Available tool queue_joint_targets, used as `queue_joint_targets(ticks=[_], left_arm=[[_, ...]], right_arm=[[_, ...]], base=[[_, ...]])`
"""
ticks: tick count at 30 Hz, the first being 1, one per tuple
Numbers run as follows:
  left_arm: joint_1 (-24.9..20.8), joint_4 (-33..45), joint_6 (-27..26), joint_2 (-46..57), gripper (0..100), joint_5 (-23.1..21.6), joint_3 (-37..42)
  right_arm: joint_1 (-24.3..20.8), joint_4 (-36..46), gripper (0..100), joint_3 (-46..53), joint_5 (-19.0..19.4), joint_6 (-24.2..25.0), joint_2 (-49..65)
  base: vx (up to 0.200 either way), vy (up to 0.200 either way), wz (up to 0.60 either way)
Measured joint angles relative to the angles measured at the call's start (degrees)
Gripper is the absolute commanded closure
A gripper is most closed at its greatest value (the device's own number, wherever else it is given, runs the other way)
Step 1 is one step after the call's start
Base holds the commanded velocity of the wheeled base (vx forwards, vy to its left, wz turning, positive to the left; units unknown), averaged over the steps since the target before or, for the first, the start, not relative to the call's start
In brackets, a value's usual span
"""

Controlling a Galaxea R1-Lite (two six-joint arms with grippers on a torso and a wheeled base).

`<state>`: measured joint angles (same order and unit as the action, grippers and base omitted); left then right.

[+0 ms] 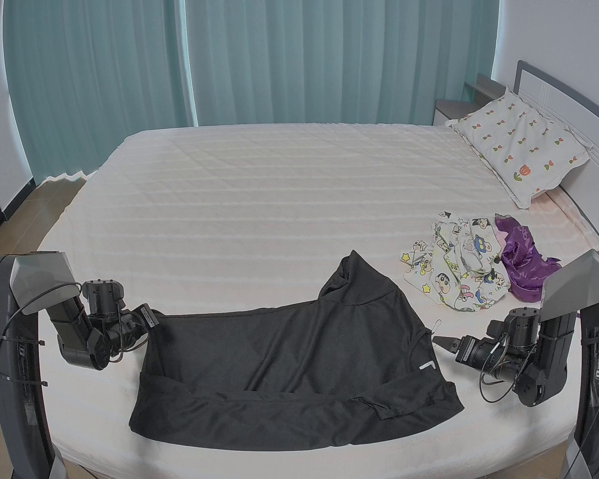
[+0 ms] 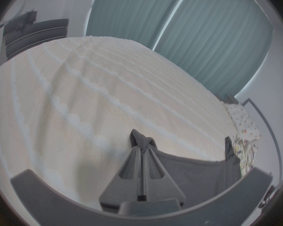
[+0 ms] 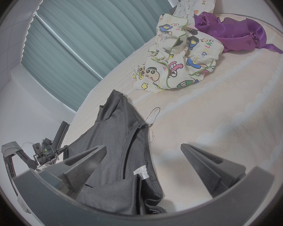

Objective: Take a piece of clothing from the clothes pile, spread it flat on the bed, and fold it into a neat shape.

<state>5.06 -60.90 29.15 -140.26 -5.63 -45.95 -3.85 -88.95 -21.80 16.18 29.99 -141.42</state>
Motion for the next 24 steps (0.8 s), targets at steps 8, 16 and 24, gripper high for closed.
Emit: queue_joint_targets(ticks=[8,16,24], left_arm=[[0.3,0.5,3.5,-0.1,100,1.2,-2.9],[1.0,0.5,4.0,-0.6,100,0.9,-3.4],[1.3,0.5,6.9,-0.8,100,0.2,-3.3]], right_arm=[[-0.1,0.0,0,-0.4,0.0,0.1,0.0],[-1.1,1.0,0,-4.9,-0.2,0.5,1.4],[-3.8,15.3,0,-16.6,-0.3,0.5,3.2]], base=[[0.000,0.000,0.00],[0.000,0.000,0.00],[0.000,0.000,0.00]])
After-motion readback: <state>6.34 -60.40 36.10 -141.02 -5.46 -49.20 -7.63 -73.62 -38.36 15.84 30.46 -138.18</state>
